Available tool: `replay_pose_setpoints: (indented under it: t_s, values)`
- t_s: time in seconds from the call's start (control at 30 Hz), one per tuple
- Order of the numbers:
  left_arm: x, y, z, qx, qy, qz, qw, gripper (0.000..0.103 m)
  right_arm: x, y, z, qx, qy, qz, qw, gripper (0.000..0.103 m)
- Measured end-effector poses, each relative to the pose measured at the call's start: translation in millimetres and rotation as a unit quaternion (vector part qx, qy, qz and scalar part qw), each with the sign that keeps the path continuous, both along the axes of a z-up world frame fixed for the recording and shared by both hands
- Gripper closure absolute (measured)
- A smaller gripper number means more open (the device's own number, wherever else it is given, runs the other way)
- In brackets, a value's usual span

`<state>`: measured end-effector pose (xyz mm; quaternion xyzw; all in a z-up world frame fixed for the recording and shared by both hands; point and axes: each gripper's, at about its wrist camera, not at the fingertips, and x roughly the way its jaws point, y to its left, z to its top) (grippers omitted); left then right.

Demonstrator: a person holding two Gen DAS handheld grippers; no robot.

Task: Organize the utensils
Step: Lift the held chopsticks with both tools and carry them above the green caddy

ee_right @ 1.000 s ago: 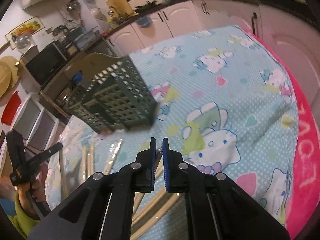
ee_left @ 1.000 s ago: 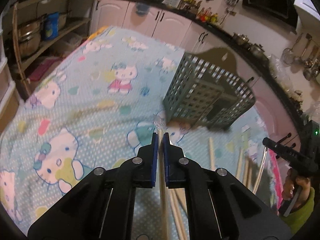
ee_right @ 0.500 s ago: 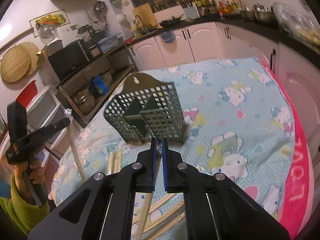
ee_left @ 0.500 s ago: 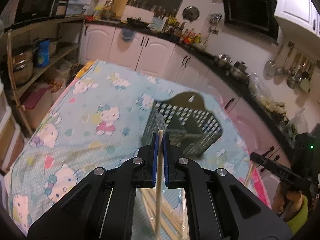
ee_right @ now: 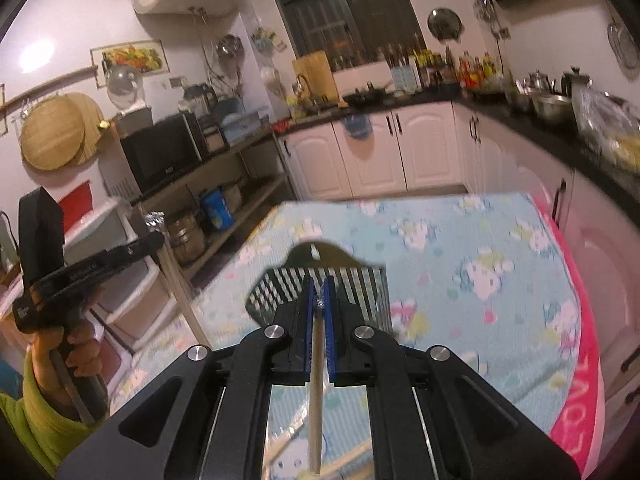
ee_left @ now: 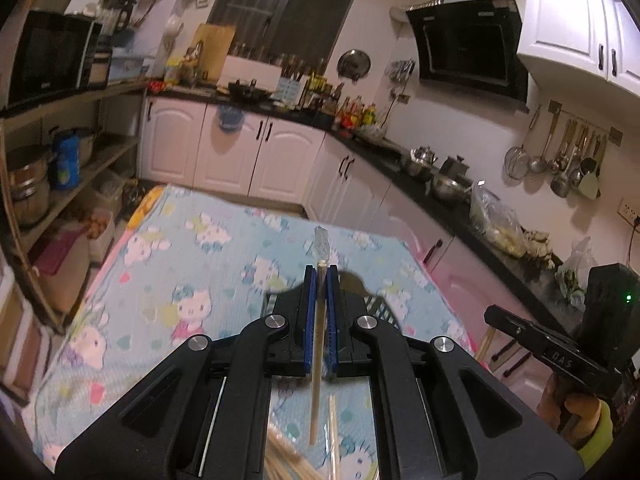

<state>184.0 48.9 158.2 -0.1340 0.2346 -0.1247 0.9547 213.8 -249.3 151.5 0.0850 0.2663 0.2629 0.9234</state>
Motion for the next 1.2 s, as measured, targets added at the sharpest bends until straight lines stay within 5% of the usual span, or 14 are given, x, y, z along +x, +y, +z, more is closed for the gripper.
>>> replay_pose_setpoints:
  t_s: [0.6,1.2]
  values:
    - [39.1,-17.5,38.8,0.018,-0.073,0.027,0.9968,0.102,60.9,16.7,67.8,0.015,-0.104,-0.033,0.994,0.098]
    - [73.4,-6.9,-19.5,0.015,-0.054,0.055,0.9969,0.102,112.4,31.3,17.1,-0.013,-0.113,-0.083,0.990,0.098]
